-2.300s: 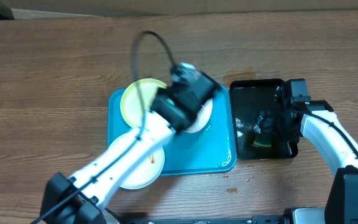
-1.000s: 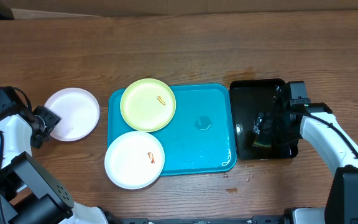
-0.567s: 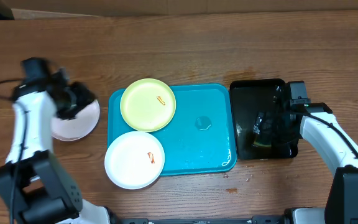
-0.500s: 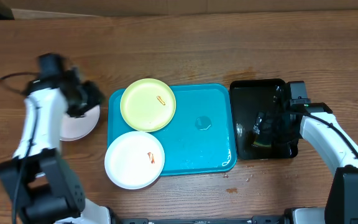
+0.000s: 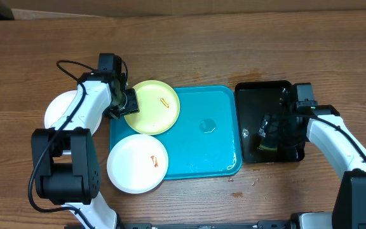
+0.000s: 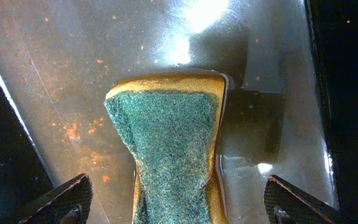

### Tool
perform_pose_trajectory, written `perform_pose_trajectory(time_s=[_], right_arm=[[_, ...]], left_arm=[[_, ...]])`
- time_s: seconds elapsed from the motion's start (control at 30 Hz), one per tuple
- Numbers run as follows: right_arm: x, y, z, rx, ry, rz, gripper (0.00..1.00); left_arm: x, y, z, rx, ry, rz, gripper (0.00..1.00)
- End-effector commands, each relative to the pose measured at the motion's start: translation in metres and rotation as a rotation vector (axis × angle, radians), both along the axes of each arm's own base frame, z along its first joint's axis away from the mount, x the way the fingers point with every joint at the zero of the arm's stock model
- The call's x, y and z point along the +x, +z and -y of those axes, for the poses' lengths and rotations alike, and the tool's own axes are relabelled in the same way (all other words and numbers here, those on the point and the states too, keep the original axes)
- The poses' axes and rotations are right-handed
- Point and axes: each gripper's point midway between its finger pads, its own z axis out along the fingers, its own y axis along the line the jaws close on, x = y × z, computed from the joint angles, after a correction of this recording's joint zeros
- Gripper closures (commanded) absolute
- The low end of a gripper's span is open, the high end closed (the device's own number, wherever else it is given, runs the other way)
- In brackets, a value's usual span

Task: Clean dirty plates on tray and stack at the side
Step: 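Grasp the yellow-rimmed plate rim with the left gripper and drag it right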

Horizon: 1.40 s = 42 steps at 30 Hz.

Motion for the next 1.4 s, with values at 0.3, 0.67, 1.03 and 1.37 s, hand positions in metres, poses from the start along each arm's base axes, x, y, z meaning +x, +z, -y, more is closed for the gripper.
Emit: perform_pose_trajectory(time_s=[0.3, 0.67, 1.03, 1.37], right_arm=[[0.000, -0.001, 0.002, 0.002, -0.008, -0.001, 0.10], [-0.008, -0.002, 0.002, 0.001, -0.007, -0.032, 0.10], [-0.010, -0.002, 0.002, 0.000, -0.007, -0.042, 0.10], [-0.010, -0.002, 0.002, 0.000, -0.007, -0.041, 0.11]], left_arm=[[-0.004, -0.001, 0.040, -0.067, -0.099, -0.013, 0.55], [-0.011, 0.000, 0.088, -0.066, -0.226, 0.000, 0.64], [-0.020, -0.013, 0.076, 0.074, -0.217, -0.013, 0.51], [-0.011, -0.012, 0.074, 0.057, -0.205, 0.017, 0.71]])
